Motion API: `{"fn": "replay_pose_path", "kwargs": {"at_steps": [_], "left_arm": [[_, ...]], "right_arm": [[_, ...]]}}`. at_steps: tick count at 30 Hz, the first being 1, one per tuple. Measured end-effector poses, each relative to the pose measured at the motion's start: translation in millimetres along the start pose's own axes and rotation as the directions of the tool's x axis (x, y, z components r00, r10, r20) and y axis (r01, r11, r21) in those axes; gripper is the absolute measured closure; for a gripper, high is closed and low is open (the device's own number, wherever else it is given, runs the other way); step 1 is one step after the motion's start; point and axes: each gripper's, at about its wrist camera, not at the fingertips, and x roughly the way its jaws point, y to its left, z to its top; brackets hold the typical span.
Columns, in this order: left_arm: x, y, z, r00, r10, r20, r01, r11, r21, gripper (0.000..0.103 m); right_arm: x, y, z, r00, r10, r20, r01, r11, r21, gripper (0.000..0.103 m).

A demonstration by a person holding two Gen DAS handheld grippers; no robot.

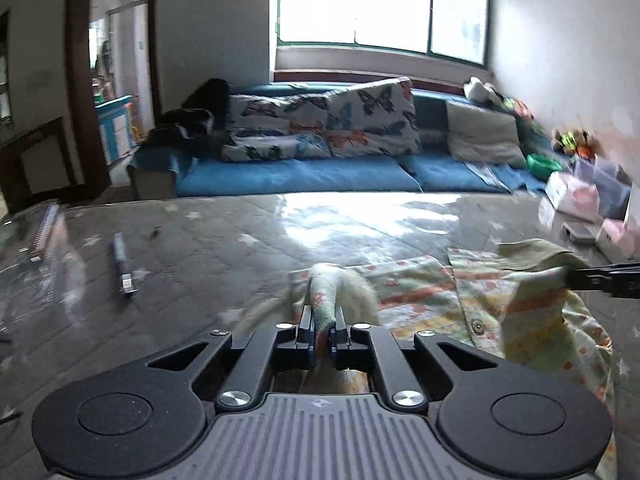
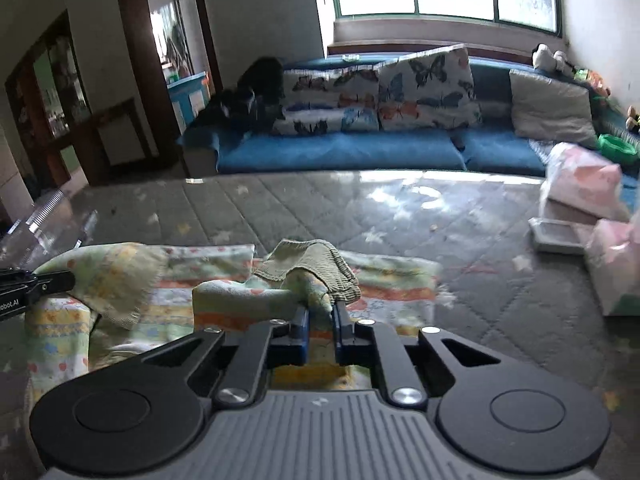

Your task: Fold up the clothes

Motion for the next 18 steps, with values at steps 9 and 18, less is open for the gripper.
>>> {"fn": "replay_pose_path", "kwargs": {"at_steps": [9,18], "left_arm": [[-59,47,-31,0.997,0.078,-0.007,-0.079,0.991,-0.113,0.096],[-98,77,-77,0.992,0.107,-0.062,-0.117,0.975,-0.187,0.096]], "right_arm": [[-96,-25,-24,0.994,-0.056,0.097,0.054,0.998,0.024,0.093],[-165,-72,-75,0.981,-0.159,0.107,0.146,0.982,0.119,0.093]]}}
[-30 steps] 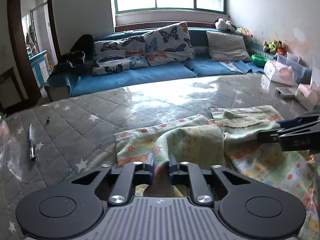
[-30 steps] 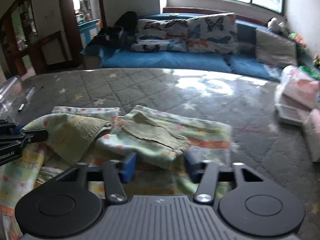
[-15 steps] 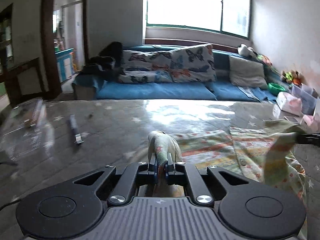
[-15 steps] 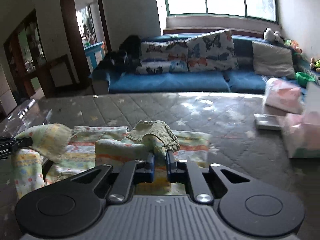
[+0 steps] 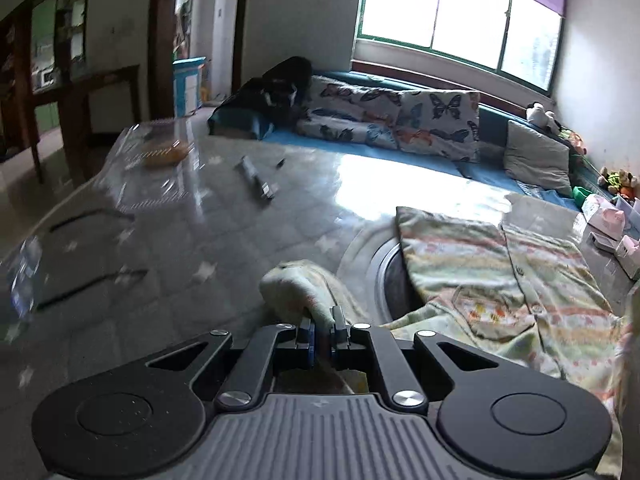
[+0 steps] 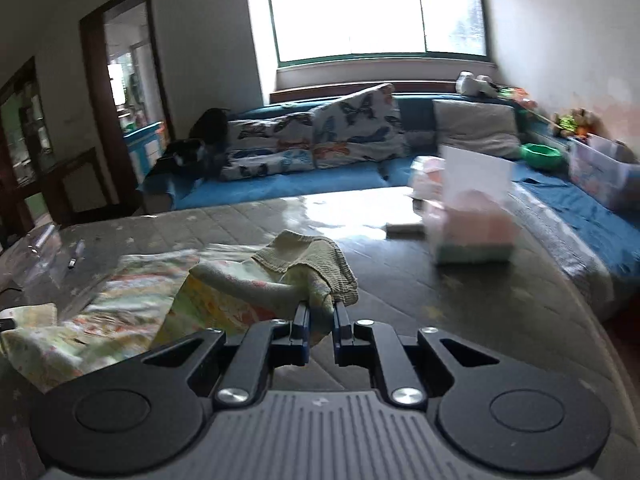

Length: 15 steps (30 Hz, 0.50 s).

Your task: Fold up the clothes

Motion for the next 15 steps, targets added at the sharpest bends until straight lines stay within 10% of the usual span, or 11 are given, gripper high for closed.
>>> {"fn": "replay_pose_path", "kwargs": {"at_steps": [15], "left_arm": [[3,26,-23,0.992,0.087,-0.087,-0.089,0.996,-0.027,0.092]], "right_arm": [[-31,-96,-79,0.976,-0.192,-0.107,0.210,0.957,0.199,0.080]]}}
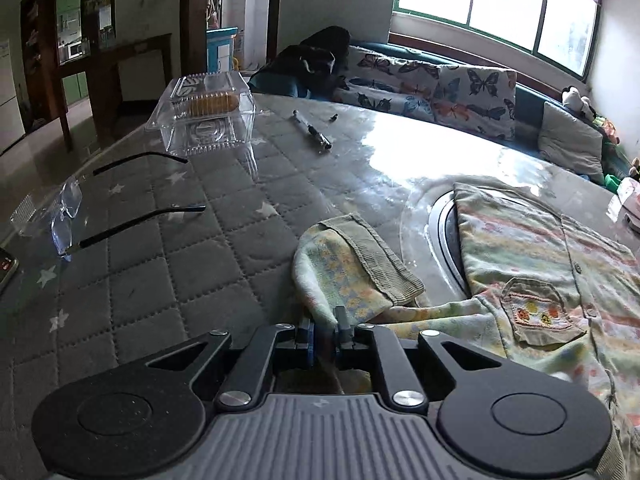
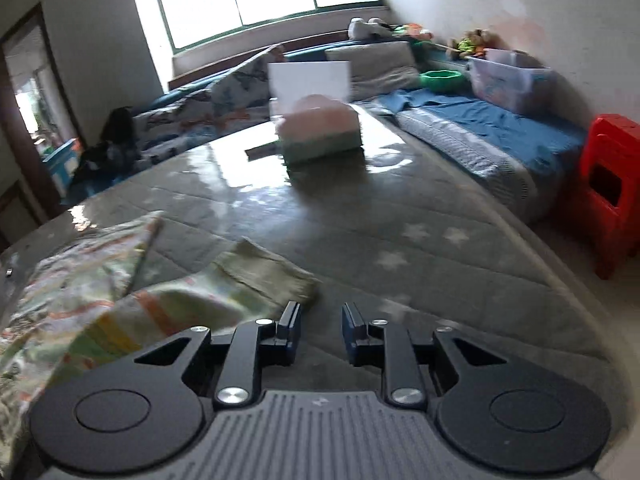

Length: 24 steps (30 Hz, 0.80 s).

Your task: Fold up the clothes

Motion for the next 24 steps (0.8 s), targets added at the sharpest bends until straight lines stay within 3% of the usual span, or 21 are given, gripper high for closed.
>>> {"fn": "replay_pose_path", "kwargs": {"at_steps": [2,5,11,22,24], "left_arm": [[0,-1,0,1.000,0.008,-0.003,-0.008,1.000,0.006,0.089],[1,-1,0,1.000,0.014,-0.004,-0.014,1.000,0.009,0.089],[2,-3,0,1.000,0.017,-0.005,-0.017,1.000,0.007,0.087],[7,2,-2,1.000,0.007,-0.014,-0.007,1.000,0.005,0.082],[7,2,-1,1.000,0.007,-0.014,-0.007,1.000,0.006,0.082]], "right_arm": [[-7,3,3,1.000,-0.012,0.023,0.013,1.000,-0.011,0.079],[-8,17,10,0.998,0.035,0.045,-0.034,0.999,-0.029,0.070],[27,68,30,0.992,0.122,0.011,-0.121,0.988,-0.101,0.070],[102,107,35,0.993,-0.002,-0.115,-0.016,0.987,-0.160,0.070],[101,109,33,0.994,-0.020,-0.105,0.000,0.983,-0.184,0.080]]}}
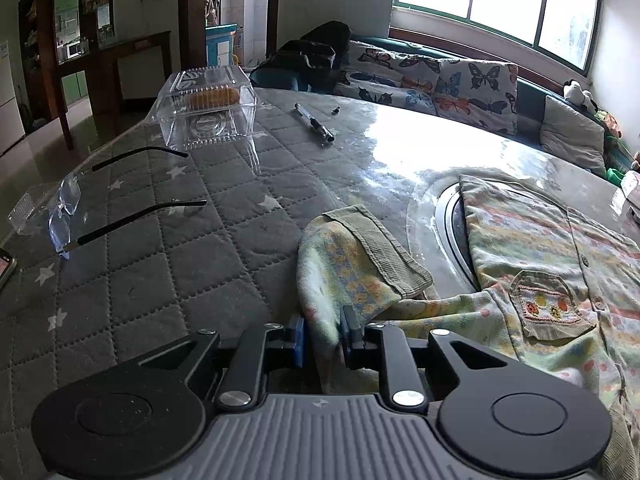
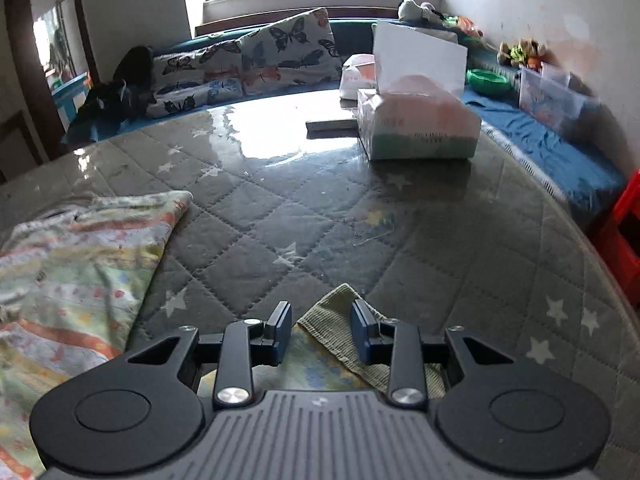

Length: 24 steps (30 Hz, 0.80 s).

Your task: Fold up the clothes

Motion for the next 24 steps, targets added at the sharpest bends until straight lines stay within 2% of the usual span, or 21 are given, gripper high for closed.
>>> {"fn": "replay_pose_path", "kwargs": {"at_steps": [3,9,12,15,18,24], "left_arm": [[0,0,0,1.000,0.001,0.001,-0.001,1.000,0.000,0.082],[0,0,0,1.000,0.003,0.002,-0.003,1.000,-0.004,0.083],[0,0,-1,1.000,0.004,0.002,-0.004,1.000,-0.008,0.083],[1,0,-2,1.000,0.006,0.002,-0.006,1.000,-0.008,0.083],[-1,0,-3,1.000,0.005,0.004,-0.005,1.000,-0.011,0.083],[-1,2,-6,1.000,-0.001,0.004,0.001,1.000,-0.016,0.083]], "right_arm": [[-6,-2,-1,1.000,-0.006,0.014,0.006,1.000,-0.010,0.094],[-53,-22,0,0.989,0.028,0.143,-0.035,0.998,0.043,0.097],[-91,-37,-10,0.977,0.036,0.211,-0.050,0.997,0.061,0.098],[-121,-51,-24,0.969,0.022,0.245,-0.042,0.996,0.078,0.098],[-139,-66,-45,0.973,0.017,0.229,-0.044,0.993,0.109,0.098],[-140,-98,-94,0.992,-0.064,0.105,0.044,0.981,0.187,0.097]]}}
